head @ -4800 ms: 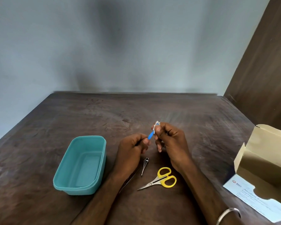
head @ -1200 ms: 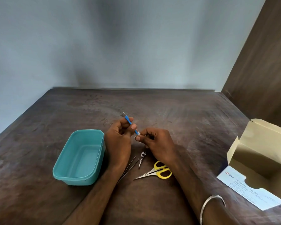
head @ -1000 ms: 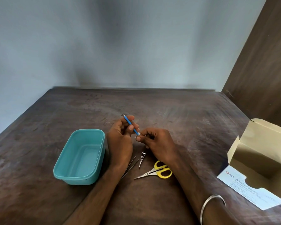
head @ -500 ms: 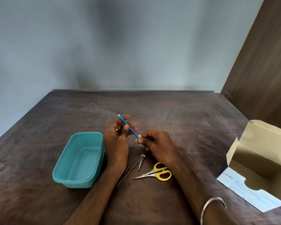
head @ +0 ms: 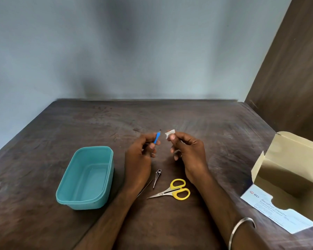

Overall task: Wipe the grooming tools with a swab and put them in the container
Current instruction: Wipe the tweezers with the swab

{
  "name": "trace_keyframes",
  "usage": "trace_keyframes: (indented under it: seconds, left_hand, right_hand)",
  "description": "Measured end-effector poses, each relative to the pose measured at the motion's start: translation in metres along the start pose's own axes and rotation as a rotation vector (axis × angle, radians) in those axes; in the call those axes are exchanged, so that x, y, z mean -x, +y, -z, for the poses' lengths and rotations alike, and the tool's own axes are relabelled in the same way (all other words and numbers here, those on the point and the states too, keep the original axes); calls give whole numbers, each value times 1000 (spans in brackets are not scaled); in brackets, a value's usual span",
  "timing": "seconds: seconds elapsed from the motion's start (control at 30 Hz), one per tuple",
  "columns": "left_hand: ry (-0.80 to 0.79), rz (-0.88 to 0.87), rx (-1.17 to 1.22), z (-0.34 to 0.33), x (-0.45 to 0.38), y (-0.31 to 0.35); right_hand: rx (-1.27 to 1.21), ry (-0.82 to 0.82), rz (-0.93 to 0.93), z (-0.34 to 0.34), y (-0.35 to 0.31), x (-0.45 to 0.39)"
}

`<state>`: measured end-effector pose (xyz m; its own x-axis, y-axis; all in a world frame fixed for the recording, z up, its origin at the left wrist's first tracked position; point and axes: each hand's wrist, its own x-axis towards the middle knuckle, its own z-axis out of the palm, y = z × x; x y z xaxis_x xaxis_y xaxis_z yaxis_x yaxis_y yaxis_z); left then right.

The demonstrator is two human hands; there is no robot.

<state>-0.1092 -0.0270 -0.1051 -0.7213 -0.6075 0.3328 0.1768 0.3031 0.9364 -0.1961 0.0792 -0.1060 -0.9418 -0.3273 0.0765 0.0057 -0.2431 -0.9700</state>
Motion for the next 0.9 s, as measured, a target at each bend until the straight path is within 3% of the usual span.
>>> trace_keyframes:
  seconds: [0.5,0.73,0.9]
  left_hand:
    - [-24,-114,-168,0,0,-5]
    - [-75,-262,-372,0,-1,-10]
    - [-87,-337,-473,2,-1,-7]
  right_hand:
    - [-18,-106,3,0,-2,3]
    - [229,-19,146,2,-2,0]
    - [553,29,290,8,1,-6]
